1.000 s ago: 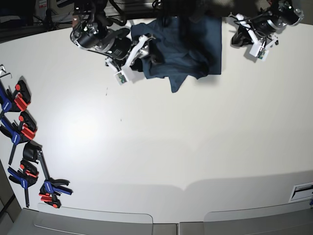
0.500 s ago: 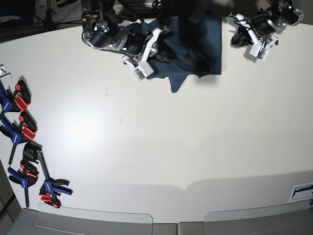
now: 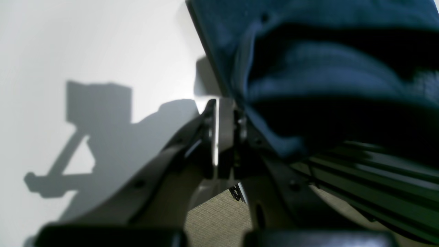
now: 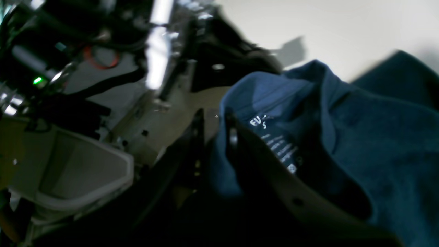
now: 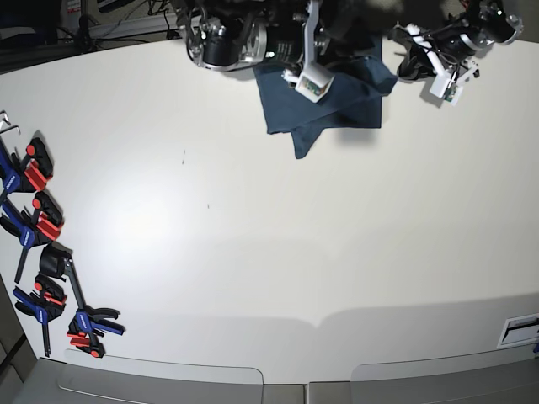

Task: Fold the T-shirt properly
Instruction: 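Grasp the bundle with the right gripper and fold it over again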

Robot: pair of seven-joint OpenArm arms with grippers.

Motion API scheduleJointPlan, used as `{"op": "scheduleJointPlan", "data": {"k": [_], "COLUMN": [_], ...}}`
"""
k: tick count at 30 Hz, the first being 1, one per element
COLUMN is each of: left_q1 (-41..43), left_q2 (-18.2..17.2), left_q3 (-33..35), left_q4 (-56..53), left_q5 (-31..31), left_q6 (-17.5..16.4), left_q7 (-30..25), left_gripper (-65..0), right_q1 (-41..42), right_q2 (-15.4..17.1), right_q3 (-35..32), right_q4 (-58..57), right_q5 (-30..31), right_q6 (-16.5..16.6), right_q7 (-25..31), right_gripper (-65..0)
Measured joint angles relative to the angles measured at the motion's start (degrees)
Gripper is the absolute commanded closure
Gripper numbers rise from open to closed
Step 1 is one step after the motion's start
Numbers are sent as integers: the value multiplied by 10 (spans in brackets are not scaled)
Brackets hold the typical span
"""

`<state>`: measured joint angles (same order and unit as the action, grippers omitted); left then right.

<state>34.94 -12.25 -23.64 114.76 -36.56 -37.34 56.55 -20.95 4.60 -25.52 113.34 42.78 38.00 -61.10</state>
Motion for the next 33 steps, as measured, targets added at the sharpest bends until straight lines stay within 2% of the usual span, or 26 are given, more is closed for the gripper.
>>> {"op": "scheduleJointPlan", "data": {"k": [3,7,12,16,22,23,26,28,33], "left_q1": [0,0,0,0,0,0,0,0,0], "left_q2": [0,0,0,0,0,0,0,0,0], "left_q3": [0,0,0,0,0,0,0,0,0], "left_q4": [0,0,0,0,0,0,0,0,0], "left_q5": [0,0,0,0,0,0,0,0,0], "left_q6": [0,0,0,0,0,0,0,0,0], "left_q7": [0,0,0,0,0,0,0,0,0], "left_gripper": [0,0,0,0,0,0,0,0,0], "right_q1": [0,0,0,9,20,19,19,19,19], "right_q2": [0,0,0,0,0,0,0,0,0], "right_q3": [-3,-2,-3,-3,-3,-3,-3,-3,-3], "right_q4": [0,0,0,0,0,0,0,0,0], "right_q5": [-43,-101,-162,-207,-207,-206,-205,-198,-98], "right_q6": [0,-5,-73,-115,-122,-122,-121,-112,-110], "right_q7": [7,42,96,98,110,110,105,101,95], "right_gripper": [0,0,0,0,0,-14,-214,-307,-316]}}
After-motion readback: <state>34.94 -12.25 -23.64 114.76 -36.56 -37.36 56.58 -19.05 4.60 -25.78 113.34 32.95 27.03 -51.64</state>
